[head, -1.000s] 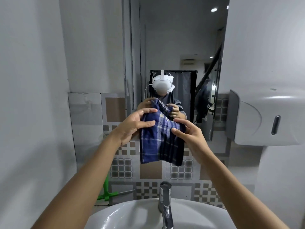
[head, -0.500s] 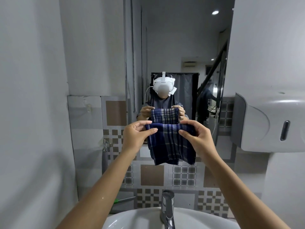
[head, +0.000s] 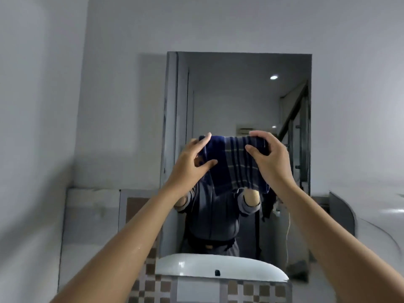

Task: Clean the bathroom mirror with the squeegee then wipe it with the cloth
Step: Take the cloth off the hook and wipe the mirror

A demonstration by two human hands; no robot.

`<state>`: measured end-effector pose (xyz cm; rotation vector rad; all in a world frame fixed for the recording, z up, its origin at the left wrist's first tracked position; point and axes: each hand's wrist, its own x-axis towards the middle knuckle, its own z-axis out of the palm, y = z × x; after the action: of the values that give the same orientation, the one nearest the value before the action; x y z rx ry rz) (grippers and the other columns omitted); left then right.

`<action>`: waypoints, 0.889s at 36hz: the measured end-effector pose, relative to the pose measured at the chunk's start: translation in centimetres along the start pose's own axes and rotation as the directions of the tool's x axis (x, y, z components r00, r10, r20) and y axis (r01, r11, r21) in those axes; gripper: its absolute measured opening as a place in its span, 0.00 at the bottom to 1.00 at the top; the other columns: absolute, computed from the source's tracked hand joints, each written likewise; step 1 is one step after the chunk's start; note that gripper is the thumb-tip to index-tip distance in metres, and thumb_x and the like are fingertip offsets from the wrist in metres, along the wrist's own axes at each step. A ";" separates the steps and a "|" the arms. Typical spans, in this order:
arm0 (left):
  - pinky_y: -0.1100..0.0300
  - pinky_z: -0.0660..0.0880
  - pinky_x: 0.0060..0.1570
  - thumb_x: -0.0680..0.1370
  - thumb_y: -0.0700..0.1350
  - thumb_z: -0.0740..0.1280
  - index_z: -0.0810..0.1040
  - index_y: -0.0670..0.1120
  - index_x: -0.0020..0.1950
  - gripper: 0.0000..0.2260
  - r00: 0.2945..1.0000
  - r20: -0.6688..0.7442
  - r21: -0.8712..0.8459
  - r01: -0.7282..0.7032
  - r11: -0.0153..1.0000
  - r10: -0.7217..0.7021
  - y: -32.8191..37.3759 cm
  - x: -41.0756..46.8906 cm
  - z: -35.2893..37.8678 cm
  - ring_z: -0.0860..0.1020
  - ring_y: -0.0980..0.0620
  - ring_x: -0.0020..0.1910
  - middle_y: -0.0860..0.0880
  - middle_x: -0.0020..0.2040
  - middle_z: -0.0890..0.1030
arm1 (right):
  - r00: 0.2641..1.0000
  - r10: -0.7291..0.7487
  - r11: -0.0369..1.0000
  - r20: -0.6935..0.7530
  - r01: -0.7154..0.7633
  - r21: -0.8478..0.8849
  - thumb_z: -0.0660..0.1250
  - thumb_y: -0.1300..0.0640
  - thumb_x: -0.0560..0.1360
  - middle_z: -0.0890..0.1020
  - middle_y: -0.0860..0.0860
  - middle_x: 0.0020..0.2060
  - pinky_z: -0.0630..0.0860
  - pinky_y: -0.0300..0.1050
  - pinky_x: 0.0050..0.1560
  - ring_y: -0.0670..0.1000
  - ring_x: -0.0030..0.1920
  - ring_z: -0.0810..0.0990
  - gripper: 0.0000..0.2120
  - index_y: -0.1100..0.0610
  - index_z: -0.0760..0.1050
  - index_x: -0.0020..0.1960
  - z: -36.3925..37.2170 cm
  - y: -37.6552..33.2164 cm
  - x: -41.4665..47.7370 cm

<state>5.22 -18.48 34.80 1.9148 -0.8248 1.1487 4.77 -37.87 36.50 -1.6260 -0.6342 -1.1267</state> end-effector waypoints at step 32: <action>0.62 0.63 0.60 0.75 0.38 0.64 0.57 0.40 0.73 0.28 0.993 -0.027 0.340 -0.101 0.935 0.117 -0.5 14.7 -1.2 0.65 0.44 0.65 0.40 0.67 0.65 | 0.812 -0.483 0.796 -0.327 0.252 -0.551 0.64 0.64 0.71 0.72 0.59 0.59 0.74 0.58 0.58 0.57 0.60 0.70 0.19 0.60 0.73 0.62 6.9 -1.5 7.5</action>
<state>10.88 -19.34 48.45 2.1291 -0.7532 1.4763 9.22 -31.85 43.61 -1.5791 -0.3845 -2.0342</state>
